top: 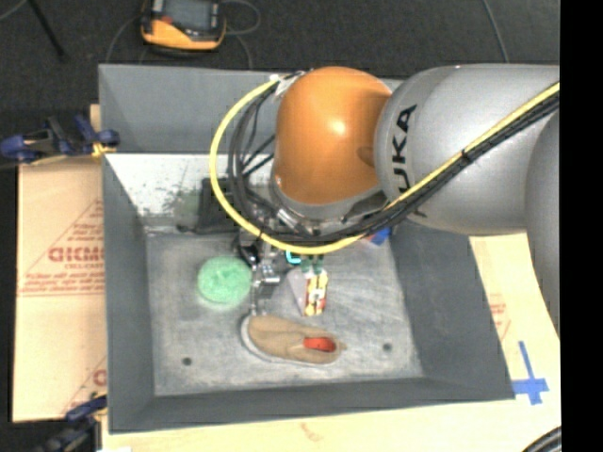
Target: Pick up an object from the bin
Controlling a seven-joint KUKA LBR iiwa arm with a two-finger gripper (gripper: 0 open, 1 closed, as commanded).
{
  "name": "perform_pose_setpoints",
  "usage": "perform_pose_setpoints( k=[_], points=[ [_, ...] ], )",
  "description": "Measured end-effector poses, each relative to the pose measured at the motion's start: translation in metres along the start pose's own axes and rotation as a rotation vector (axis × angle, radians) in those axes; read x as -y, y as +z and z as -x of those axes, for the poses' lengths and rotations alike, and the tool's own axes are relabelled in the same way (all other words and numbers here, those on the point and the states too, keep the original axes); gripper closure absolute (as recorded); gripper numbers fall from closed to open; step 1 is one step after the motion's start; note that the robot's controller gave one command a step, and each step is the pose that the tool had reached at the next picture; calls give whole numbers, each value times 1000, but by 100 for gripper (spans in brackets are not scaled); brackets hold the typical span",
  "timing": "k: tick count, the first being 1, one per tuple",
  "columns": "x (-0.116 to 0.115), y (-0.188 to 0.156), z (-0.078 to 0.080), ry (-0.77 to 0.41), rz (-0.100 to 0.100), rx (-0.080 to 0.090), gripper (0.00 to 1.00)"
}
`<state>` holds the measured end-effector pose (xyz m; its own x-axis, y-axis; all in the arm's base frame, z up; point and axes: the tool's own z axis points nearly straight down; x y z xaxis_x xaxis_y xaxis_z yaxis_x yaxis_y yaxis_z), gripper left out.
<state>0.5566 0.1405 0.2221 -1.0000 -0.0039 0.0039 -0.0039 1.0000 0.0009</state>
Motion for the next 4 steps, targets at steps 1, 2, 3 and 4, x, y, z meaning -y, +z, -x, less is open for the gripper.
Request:
perform_pose_setpoints(
  k=[1,2,3,4],
  points=[
    [1,-3,1,4,0,5,100],
    [1,-3,1,5,1,5,100],
    [-2,4,13,-99,-1,11,100],
    [-12,12,20,-230,-1,9,100]
  ],
)
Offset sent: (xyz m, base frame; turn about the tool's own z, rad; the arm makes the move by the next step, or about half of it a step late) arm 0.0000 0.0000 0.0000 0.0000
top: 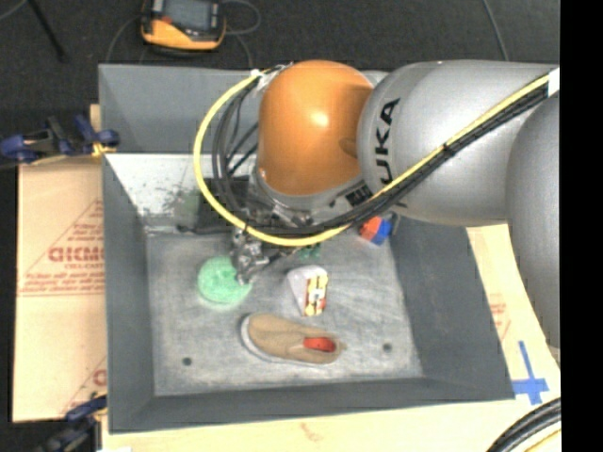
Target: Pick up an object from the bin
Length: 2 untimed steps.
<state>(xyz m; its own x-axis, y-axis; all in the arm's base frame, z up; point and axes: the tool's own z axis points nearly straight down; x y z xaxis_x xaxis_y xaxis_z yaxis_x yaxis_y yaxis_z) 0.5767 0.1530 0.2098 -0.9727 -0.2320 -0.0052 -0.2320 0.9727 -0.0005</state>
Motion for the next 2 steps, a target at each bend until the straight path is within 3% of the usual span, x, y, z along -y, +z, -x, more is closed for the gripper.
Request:
perform_pose_setpoints(
  k=[1,2],
  points=[
    [-1,25,16,197,1,-1,100],
    [-25,23,41,-83,2,0,100]
  ],
)
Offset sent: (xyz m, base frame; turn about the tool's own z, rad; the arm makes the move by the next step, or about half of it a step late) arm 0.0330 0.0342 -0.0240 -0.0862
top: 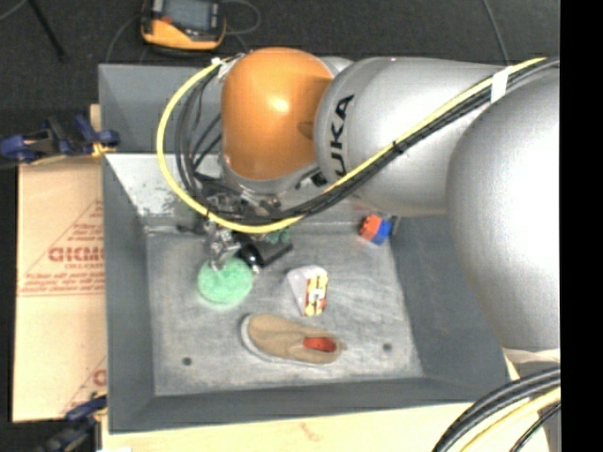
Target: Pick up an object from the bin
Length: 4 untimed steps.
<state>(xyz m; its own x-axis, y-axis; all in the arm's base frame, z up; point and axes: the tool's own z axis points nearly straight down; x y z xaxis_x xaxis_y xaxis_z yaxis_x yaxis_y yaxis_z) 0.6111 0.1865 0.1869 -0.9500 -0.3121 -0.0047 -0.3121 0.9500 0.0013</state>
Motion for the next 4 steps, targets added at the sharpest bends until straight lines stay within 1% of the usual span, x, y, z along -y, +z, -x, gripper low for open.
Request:
perform_pose_setpoints(
  k=[1,2,3,4],
  points=[
    [0,0,0,2,0,0,0],
    [0,0,0,3,0,0,0],
    [12,35,4,-91,-2,5,0],
    [28,75,16,-289,-3,3,0]
  ],
)
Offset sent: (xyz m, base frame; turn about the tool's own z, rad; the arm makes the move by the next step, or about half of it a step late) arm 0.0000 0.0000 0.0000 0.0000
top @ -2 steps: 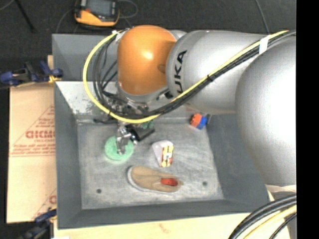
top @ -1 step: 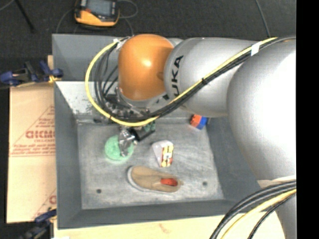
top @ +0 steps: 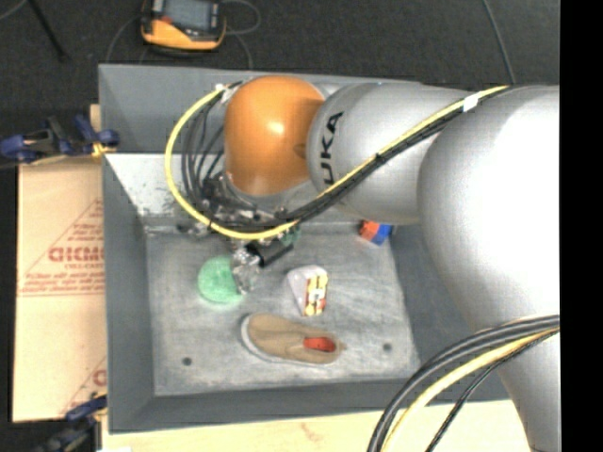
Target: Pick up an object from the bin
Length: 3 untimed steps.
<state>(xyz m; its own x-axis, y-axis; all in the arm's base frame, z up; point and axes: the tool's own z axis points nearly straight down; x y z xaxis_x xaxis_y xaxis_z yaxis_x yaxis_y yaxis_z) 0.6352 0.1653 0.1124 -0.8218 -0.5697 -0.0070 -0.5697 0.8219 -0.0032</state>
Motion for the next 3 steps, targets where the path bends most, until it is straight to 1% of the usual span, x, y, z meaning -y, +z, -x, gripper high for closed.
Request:
perform_pose_setpoints(
  k=[1,2,3],
  points=[
    [18,36,-6,-134,3,-1,100],
    [18,36,-6,-133,3,-1,100],
    [17,-146,-12,-101,-1,3,100]
  ],
)
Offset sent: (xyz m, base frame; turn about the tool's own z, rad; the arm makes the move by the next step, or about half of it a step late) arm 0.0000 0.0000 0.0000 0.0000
